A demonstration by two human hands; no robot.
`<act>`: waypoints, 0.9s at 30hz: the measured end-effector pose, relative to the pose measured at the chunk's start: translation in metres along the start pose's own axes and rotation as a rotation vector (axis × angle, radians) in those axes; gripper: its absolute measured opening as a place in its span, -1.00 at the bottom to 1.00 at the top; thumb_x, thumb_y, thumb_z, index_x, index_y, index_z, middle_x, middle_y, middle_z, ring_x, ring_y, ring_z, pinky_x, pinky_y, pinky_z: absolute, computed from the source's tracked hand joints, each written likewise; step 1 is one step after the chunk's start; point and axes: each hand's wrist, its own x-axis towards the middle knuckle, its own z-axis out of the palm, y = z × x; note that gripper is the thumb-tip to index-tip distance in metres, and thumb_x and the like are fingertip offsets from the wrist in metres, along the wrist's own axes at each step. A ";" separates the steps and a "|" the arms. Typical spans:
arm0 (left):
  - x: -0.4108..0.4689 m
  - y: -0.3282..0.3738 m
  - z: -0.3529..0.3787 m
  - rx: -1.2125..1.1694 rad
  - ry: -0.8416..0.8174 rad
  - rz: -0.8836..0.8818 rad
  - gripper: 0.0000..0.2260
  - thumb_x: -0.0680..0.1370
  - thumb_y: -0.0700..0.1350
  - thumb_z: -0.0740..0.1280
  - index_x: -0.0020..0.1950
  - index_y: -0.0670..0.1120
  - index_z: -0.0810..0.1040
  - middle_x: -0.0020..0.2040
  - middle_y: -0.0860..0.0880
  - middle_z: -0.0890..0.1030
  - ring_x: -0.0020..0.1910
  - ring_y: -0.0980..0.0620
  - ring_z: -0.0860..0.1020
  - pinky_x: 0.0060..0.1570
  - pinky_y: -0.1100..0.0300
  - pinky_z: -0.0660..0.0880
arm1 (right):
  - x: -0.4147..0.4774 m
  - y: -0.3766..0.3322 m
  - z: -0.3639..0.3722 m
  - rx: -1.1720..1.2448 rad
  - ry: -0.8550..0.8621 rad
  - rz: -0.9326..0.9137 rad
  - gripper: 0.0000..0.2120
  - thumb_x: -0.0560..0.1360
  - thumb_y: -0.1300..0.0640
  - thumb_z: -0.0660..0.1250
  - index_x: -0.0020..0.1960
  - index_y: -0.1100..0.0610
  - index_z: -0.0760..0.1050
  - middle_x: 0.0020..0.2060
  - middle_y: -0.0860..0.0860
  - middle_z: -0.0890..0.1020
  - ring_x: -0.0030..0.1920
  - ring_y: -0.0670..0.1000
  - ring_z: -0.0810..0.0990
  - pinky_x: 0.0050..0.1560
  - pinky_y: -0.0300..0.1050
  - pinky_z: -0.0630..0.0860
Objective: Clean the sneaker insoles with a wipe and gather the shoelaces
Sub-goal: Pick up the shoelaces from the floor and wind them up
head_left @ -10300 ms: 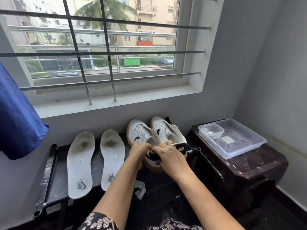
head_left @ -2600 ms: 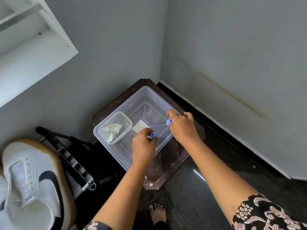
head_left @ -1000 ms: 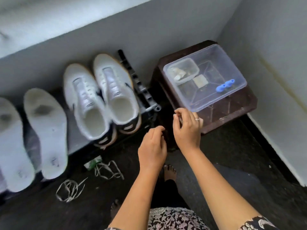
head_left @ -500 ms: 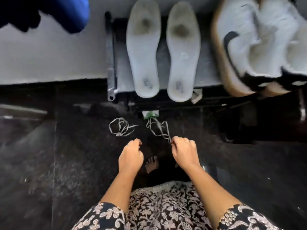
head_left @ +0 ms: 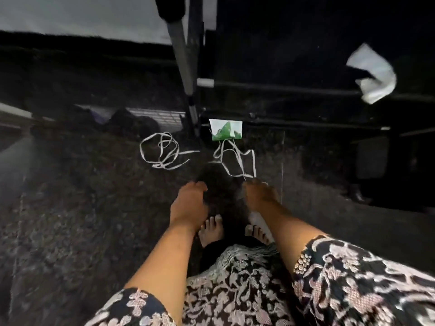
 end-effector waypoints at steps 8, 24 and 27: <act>0.060 0.003 0.024 0.095 -0.104 0.048 -0.64 0.46 -0.14 0.31 0.26 -0.01 0.46 0.22 -0.07 0.41 0.27 -0.12 0.38 0.14 -0.08 0.49 | 0.072 0.022 0.032 -0.119 -0.094 -0.017 -0.55 0.53 0.09 0.25 0.40 0.00 0.30 0.48 0.02 0.16 0.40 0.18 0.27 0.31 0.21 0.23; 0.030 0.052 0.002 0.016 -0.166 0.073 -0.51 0.44 -0.20 0.28 0.37 -0.03 0.36 0.29 -0.08 0.39 0.34 -0.12 0.32 0.28 -0.02 0.37 | -0.002 0.020 -0.032 0.430 0.157 -0.197 -0.82 0.51 0.21 0.28 0.03 0.19 0.63 0.01 0.19 0.65 0.07 0.18 0.58 0.05 -0.04 0.50; 0.007 0.083 -0.024 -0.043 -0.204 0.125 -0.49 0.45 -0.13 0.33 0.39 -0.05 0.34 0.34 -0.10 0.39 0.36 -0.13 0.32 0.32 0.06 0.30 | -0.054 0.018 -0.083 0.666 0.161 -0.286 -0.82 0.46 0.34 0.29 0.01 0.23 0.62 -0.03 0.16 0.67 0.00 0.06 0.61 -0.04 -0.21 0.44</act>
